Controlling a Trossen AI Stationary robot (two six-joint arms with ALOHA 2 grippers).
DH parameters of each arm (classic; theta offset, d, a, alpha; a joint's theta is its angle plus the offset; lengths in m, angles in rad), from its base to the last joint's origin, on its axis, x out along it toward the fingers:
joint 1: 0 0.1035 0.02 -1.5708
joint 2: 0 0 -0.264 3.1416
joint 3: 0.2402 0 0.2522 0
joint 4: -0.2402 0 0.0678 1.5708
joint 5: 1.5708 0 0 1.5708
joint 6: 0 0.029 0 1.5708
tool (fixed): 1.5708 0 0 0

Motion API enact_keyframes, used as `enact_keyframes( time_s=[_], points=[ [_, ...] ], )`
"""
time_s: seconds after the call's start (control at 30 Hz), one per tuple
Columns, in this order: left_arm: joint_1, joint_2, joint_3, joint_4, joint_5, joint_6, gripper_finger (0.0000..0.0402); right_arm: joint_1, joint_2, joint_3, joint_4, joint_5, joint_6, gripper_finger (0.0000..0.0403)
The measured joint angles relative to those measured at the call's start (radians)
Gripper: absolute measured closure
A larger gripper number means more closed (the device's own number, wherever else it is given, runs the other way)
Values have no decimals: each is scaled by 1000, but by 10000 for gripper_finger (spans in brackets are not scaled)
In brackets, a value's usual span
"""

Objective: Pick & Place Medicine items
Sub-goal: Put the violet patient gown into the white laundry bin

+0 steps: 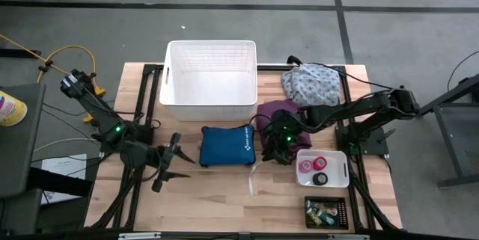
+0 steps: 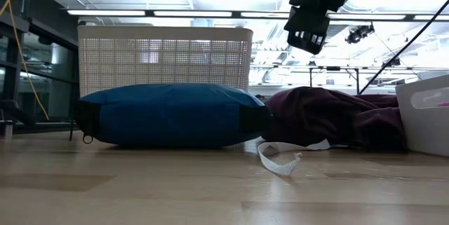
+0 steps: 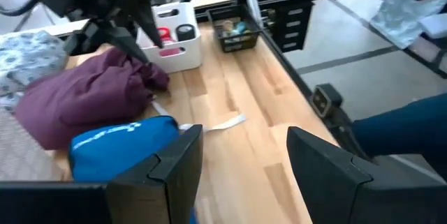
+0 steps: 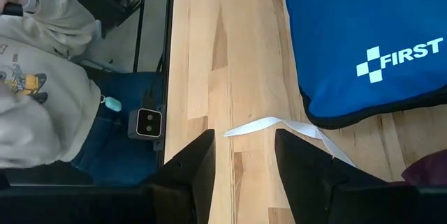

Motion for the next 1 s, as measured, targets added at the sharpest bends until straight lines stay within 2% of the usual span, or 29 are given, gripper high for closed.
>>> enact_keyframes(
  time_s=[0.13,0.2,0.33,0.5,0.73,1.0],
  points=[
    [-40,11,-21,22,-3,-19,199,0,0,0,1,0,0,266],
    [-58,5,-66,85,-3,-29,199,0,0,0,2,0,0,266],
    [-83,-56,-219,276,3,-21,199,0,0,0,3,0,0,266],
    [-88,-195,-389,416,11,-23,199,0,0,0,6,0,0,266],
    [-88,-355,-490,427,11,-3,199,0,0,0,6,0,0,266],
    [-88,-416,-507,423,11,67,199,0,0,0,6,0,0,266]
  ],
)
